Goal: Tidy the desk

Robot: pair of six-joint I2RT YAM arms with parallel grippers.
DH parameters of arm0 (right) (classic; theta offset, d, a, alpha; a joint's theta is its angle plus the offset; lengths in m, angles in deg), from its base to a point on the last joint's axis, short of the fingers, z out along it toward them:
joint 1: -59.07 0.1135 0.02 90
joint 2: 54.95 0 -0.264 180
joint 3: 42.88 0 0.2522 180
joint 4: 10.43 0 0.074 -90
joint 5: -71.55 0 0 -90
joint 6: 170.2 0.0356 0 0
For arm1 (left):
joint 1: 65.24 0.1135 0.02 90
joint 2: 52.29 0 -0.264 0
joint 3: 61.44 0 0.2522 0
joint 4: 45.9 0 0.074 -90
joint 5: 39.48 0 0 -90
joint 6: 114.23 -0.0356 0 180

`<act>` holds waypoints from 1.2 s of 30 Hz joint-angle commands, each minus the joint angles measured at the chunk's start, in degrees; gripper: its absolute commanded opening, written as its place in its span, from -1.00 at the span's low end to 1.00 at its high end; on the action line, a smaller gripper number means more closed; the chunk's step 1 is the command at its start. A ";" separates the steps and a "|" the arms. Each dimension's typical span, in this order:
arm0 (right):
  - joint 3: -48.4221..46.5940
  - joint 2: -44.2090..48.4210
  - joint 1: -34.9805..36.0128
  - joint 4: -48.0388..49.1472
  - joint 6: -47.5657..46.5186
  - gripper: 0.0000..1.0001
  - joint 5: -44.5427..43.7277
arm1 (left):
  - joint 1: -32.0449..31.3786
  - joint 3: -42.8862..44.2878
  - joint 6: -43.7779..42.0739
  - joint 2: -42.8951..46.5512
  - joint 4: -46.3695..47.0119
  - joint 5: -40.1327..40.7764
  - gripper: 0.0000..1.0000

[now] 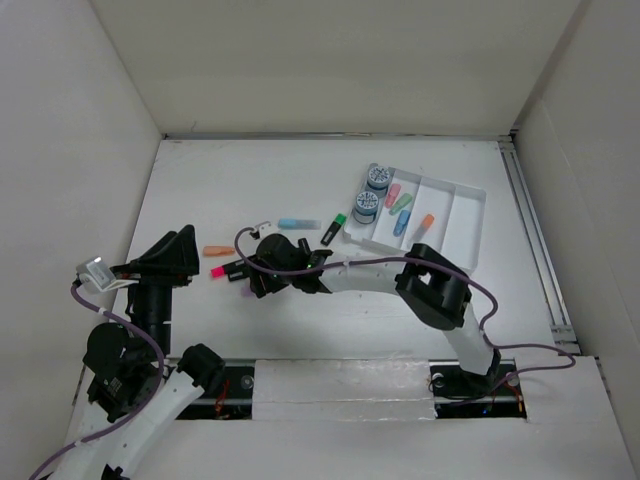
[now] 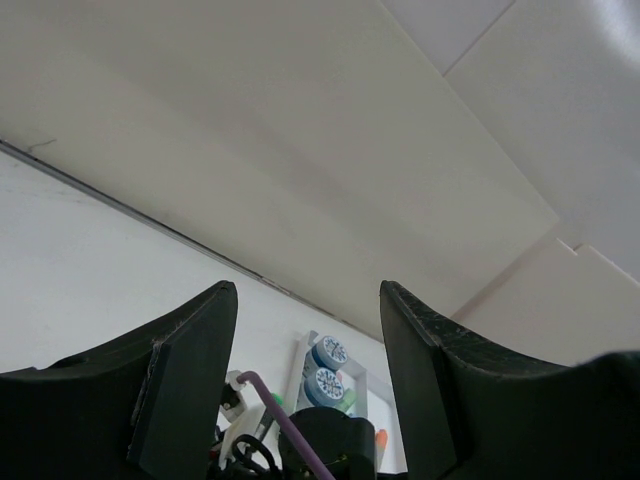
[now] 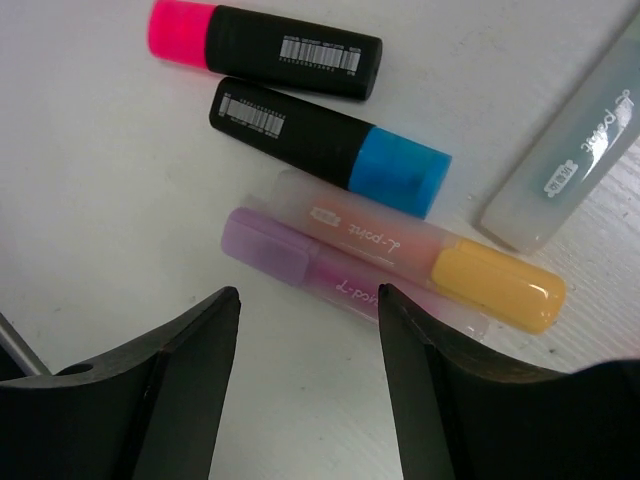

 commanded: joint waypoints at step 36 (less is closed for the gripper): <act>8.74 0.64 4.41 4.55 3.52 0.46 -6.59 | 0.37 0.02 -0.38 0.99 2.88 -1.29 0.10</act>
